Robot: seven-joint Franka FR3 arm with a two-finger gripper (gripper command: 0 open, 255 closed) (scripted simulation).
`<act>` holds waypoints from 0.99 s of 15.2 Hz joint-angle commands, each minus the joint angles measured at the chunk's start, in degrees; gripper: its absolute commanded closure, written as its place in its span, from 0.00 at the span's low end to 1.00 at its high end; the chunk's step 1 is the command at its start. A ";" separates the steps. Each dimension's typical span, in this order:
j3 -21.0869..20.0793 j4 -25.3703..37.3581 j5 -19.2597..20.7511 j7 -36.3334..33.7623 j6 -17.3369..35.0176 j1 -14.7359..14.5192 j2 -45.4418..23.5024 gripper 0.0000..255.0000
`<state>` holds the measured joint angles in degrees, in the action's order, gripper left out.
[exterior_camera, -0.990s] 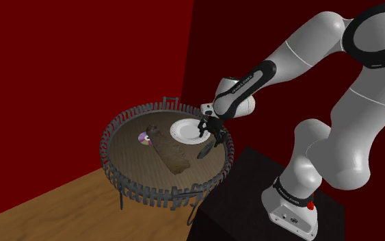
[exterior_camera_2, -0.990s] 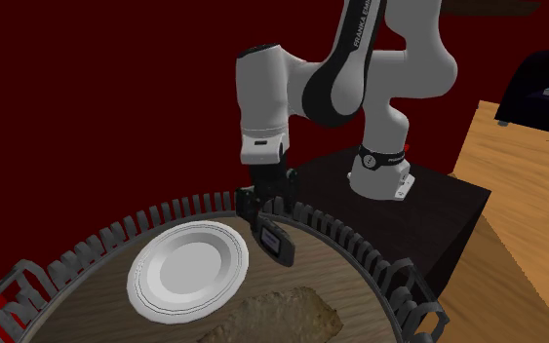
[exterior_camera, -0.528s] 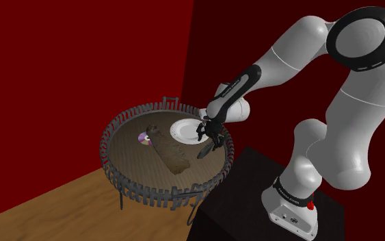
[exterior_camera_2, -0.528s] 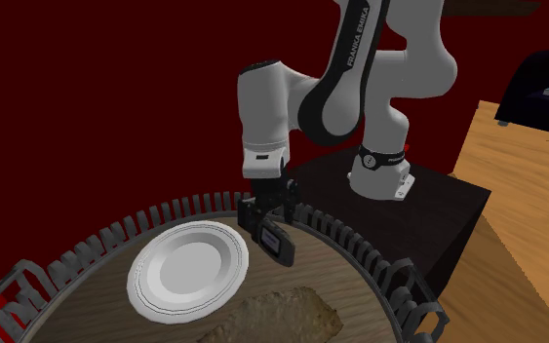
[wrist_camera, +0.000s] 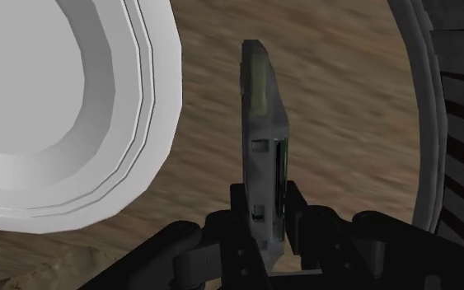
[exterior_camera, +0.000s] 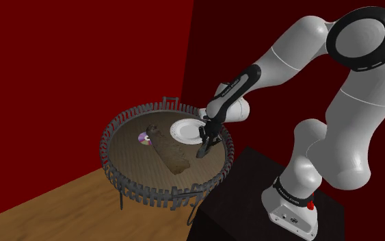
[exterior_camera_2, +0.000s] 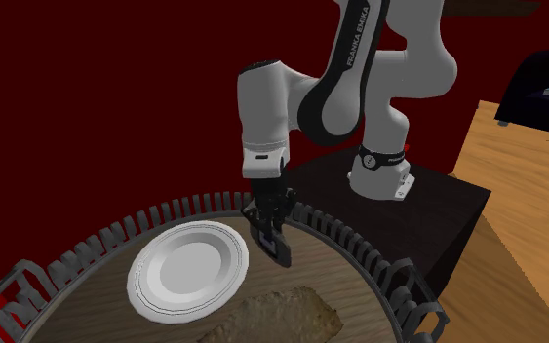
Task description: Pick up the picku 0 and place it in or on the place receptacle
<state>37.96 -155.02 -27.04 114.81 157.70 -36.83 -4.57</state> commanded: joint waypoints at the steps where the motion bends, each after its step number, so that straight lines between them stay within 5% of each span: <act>1: 0.03 -0.11 -0.01 0.00 0.00 0.03 -0.13 1.00; 6: 0.03 -0.10 0.00 0.00 -0.01 0.04 -0.12 1.00; 15: 2.20 -1.13 21.25 -15.99 -6.26 2.03 11.32 1.00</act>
<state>40.31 -156.18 -8.05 100.44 152.43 -35.41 5.43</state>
